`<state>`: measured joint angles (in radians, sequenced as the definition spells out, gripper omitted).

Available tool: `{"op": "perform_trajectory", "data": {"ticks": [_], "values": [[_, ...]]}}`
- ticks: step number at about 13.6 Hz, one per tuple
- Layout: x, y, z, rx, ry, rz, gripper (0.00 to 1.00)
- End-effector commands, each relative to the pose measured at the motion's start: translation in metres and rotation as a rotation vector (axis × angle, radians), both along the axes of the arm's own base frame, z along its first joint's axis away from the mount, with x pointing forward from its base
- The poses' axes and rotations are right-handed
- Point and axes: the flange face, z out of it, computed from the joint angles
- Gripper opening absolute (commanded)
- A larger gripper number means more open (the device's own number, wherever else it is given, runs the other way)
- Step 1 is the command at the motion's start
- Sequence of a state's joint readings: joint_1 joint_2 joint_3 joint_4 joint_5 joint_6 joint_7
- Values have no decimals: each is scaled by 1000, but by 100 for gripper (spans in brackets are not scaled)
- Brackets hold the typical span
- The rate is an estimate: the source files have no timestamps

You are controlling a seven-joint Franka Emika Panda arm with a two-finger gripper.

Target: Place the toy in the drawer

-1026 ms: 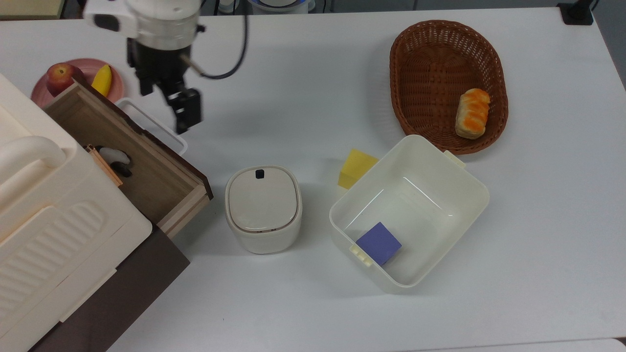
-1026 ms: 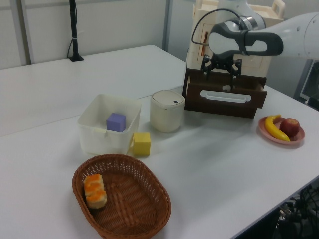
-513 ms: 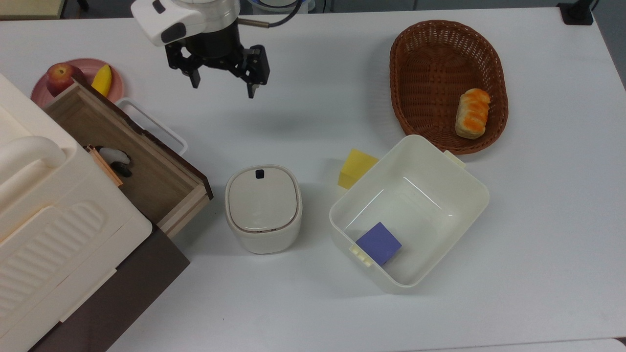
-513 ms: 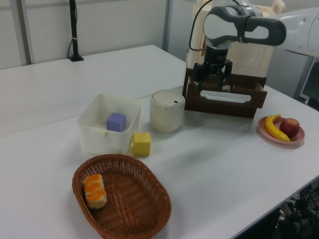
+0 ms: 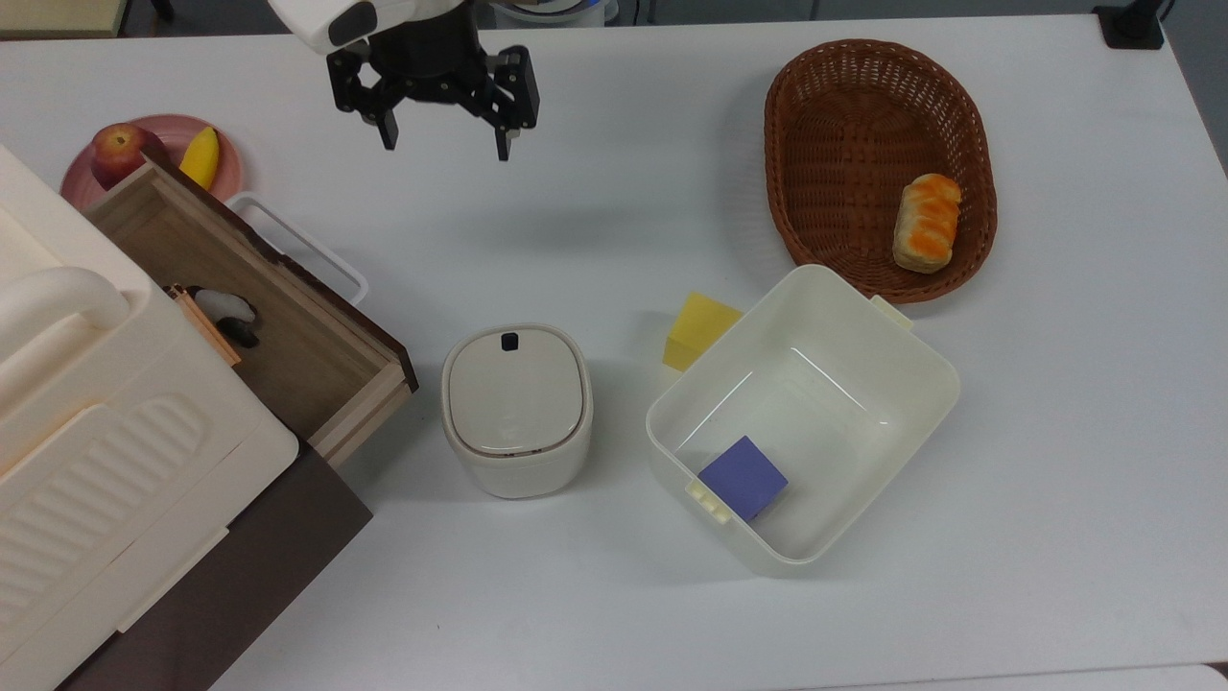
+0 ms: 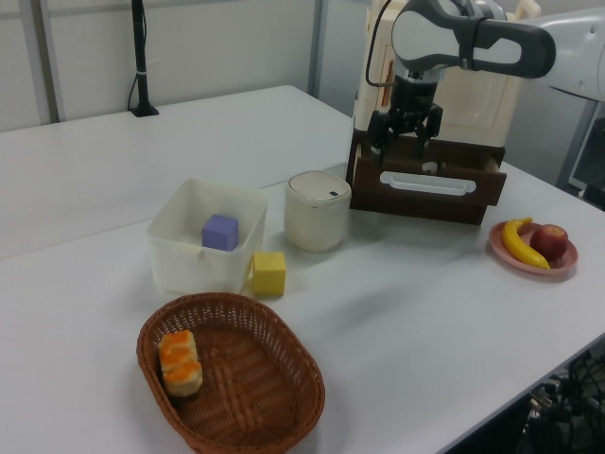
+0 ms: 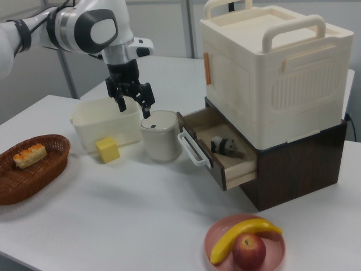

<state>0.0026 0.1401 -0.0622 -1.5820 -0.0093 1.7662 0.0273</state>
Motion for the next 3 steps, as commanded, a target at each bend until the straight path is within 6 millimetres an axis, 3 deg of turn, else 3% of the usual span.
{"op": "perform_trajectory", "data": {"ticks": [1,3], "values": [[-14,9,9,24,40,40,100],[-15,10,7,25,51,45,100]]}}
